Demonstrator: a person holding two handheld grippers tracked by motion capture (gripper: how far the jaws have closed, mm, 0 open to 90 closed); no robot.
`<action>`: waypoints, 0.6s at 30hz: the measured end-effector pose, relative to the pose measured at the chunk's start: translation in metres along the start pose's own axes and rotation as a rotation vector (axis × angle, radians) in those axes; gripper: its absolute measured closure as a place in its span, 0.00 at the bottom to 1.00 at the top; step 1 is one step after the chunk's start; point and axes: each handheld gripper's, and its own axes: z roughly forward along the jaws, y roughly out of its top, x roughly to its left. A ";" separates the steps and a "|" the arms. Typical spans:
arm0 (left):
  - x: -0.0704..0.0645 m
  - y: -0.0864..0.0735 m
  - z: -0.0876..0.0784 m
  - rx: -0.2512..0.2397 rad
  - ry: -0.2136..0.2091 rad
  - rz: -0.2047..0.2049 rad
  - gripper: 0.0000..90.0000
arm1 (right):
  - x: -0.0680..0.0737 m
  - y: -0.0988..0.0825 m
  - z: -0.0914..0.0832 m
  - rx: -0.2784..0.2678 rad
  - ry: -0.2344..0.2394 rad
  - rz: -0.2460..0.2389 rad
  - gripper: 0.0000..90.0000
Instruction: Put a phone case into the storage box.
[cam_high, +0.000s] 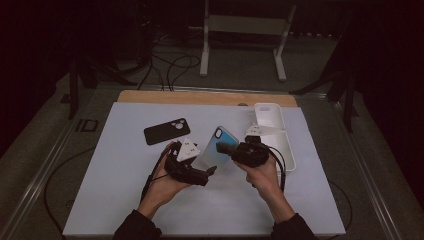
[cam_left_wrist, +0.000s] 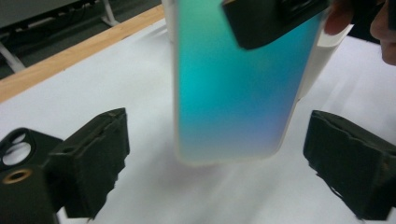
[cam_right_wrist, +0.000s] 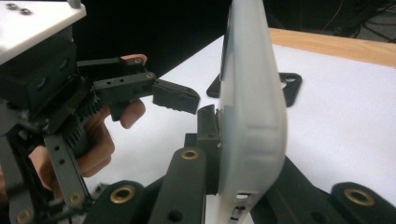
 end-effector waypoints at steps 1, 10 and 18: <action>0.002 -0.001 -0.001 -0.001 -0.016 -0.010 0.06 | 0.000 0.000 -0.002 -0.003 0.003 -0.004 0.97; 0.012 -0.009 -0.010 -0.013 -0.105 -0.060 0.01 | 0.003 0.004 -0.014 -0.029 0.051 -0.076 0.97; 0.012 -0.012 -0.010 -0.009 -0.213 -0.048 0.04 | 0.014 0.009 -0.013 -0.002 0.155 -0.157 0.97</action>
